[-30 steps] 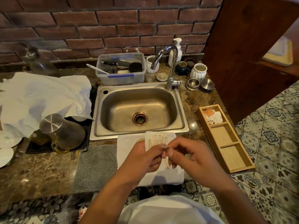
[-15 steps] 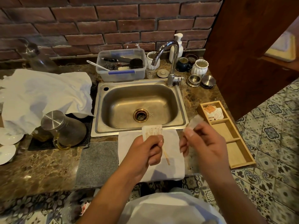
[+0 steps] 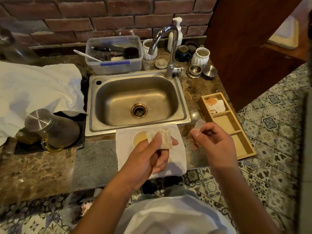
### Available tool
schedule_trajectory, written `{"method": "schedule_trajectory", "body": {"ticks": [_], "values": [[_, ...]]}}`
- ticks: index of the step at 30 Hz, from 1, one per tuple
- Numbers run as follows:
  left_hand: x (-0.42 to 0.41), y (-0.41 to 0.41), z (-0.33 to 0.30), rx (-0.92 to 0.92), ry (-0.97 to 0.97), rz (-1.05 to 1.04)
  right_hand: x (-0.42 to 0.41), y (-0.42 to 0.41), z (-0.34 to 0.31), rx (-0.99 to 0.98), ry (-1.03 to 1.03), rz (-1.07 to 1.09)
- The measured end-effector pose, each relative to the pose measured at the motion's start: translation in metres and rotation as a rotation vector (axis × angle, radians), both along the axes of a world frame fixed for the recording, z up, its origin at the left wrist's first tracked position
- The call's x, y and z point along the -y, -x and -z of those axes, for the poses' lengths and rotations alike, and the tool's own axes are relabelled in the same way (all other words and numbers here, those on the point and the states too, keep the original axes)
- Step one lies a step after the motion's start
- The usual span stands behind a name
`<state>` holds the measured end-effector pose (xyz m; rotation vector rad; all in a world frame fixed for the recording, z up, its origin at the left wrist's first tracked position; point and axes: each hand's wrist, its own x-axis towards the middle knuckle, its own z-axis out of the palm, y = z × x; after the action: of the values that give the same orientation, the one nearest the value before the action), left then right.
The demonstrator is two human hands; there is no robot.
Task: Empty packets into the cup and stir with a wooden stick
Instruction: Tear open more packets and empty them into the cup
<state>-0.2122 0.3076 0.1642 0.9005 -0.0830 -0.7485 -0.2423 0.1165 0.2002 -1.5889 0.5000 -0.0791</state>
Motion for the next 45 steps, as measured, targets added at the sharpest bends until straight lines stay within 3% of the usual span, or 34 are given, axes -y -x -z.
{"method": "schedule_trajectory", "body": {"ticks": [5, 14, 21, 31, 36, 45], "values": [[0.014, -0.007, 0.009, 0.057, -0.185, -0.061, 0.025, -0.001, 0.014, -0.054, 0.039, 0.011], [0.040, -0.019, 0.021, -0.125, -0.045, -0.111, 0.076, -0.026, 0.059, -0.166, 0.013, -0.055], [0.071, -0.032, 0.031, -0.171, -0.171, -0.184, 0.100, -0.041, 0.122, -0.314, -0.034, -0.014], [0.102, -0.033, 0.033, -0.300, -0.117, -0.293, 0.126, -0.058, 0.172, -0.381, 0.103, 0.085], [0.104, -0.036, 0.040, -0.225, -0.154, -0.291, 0.127, -0.067, 0.191, -0.443, 0.134, 0.021], [0.084, -0.050, 0.045, -0.250, -0.149, -0.305, 0.122, -0.074, 0.224, -0.574, 0.303, -0.061]]}}
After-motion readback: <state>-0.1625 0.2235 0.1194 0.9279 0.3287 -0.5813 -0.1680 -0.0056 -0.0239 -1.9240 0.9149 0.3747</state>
